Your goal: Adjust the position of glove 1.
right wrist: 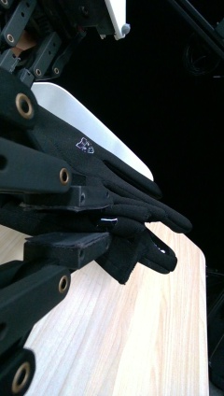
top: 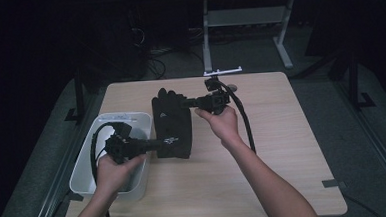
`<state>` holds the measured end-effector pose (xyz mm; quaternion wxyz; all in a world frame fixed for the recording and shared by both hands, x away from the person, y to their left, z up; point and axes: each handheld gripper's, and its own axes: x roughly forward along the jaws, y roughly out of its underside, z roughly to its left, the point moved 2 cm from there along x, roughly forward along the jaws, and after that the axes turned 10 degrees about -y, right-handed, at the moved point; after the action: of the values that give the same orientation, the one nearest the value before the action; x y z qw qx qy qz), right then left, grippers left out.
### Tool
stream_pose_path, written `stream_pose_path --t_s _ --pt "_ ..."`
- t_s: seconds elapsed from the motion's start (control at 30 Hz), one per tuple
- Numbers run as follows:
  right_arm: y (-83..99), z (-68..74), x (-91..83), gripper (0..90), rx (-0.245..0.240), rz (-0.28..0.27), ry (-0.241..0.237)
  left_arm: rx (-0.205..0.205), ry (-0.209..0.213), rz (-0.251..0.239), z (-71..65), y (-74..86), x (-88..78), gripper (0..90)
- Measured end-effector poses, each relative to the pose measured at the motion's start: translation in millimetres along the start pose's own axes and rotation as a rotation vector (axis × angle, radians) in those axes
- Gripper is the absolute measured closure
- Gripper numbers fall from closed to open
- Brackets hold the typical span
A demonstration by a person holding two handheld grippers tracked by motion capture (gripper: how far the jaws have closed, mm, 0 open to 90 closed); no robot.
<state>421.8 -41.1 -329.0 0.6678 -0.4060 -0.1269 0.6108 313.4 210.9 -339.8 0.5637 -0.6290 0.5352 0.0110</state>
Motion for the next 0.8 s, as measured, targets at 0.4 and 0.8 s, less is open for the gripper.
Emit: stream_pose_path --t_s 0.4,0.8 --pt "-10.8 14.2 26.7 78.1 -0.015 0.013 -0.027 -0.025 -0.023 -0.014 18.1 4.5 -22.4 82.3" --pt "-19.9 29.7 57.9 78.1 -0.04 0.02 -0.06 -0.049 -0.049 -0.028 37.9 10.6 -50.7 82.4"
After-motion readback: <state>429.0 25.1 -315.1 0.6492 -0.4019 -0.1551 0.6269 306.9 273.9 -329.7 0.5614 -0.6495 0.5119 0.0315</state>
